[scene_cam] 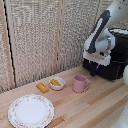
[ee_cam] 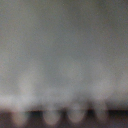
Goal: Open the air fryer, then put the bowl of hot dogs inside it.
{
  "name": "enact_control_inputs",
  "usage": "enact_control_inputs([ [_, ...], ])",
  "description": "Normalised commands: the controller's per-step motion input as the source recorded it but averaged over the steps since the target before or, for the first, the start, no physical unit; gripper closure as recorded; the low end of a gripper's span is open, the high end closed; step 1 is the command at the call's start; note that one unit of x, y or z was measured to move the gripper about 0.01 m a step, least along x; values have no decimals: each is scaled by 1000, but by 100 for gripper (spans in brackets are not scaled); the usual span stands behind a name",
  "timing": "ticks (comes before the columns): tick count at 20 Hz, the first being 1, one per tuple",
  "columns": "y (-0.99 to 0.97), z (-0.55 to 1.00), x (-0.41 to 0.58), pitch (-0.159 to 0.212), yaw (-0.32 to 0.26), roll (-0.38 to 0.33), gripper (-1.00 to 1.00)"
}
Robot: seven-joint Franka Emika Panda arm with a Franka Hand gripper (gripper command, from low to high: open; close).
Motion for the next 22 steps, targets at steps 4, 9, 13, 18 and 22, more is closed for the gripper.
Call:
enact_control_inputs([
  [4, 922, -4, 276, 35, -47, 0, 100],
  [9, 935, -110, 18, 46, -59, -27, 100],
  [13, 932, -172, -6, 29, -70, -38, 100],
  [18, 887, -199, 27, 43, -111, -23, 100],
  [22, 904, -172, 119, 14, -103, -14, 100],
])
